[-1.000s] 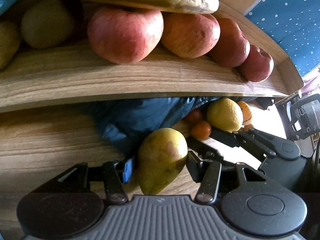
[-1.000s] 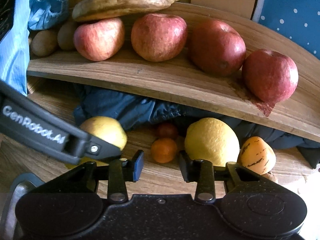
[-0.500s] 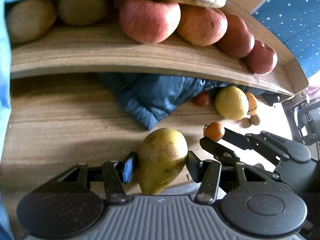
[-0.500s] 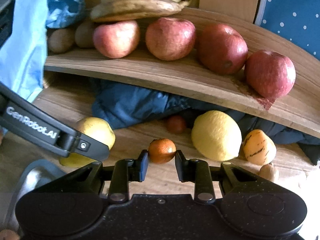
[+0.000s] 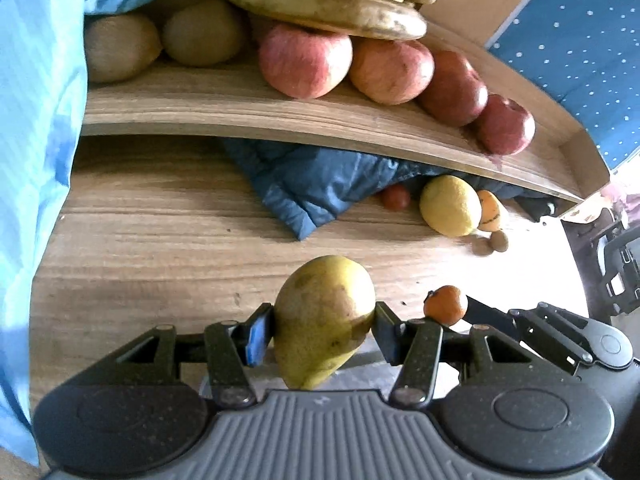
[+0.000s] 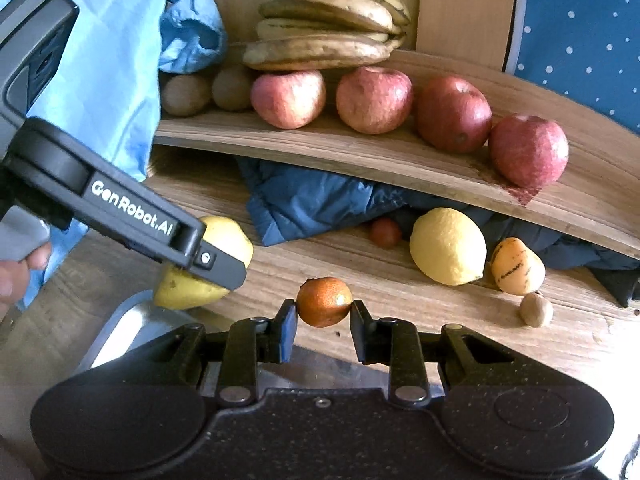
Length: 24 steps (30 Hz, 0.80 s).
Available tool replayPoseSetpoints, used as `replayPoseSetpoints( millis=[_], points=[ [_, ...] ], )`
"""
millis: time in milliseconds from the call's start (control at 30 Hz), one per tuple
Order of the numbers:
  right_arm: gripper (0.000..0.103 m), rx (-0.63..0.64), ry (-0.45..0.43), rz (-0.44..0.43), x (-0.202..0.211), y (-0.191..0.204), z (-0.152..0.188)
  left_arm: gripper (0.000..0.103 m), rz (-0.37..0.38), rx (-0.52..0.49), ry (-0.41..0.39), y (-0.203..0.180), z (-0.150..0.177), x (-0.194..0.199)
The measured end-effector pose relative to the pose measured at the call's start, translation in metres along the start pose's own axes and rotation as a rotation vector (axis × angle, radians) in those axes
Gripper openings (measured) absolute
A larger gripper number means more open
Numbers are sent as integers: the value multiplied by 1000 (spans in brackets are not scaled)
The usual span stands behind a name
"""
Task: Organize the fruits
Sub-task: 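Carry the pear in the left tool over the tray while the right tool carries the mandarin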
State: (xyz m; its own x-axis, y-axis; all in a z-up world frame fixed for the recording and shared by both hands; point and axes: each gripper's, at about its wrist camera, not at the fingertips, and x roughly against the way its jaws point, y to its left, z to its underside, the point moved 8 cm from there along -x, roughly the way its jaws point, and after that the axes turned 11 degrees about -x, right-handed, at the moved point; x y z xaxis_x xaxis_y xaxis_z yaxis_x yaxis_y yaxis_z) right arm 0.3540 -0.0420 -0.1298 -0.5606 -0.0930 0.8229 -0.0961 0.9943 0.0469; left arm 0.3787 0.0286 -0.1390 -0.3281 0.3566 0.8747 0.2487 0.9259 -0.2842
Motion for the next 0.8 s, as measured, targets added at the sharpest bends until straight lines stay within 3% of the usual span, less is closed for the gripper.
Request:
replayPoseSetpoints(
  millis=[800],
  points=[
    [30,-1,-25,16,75,-21,55,57,26,4,-2,-52,61,29]
  ],
)
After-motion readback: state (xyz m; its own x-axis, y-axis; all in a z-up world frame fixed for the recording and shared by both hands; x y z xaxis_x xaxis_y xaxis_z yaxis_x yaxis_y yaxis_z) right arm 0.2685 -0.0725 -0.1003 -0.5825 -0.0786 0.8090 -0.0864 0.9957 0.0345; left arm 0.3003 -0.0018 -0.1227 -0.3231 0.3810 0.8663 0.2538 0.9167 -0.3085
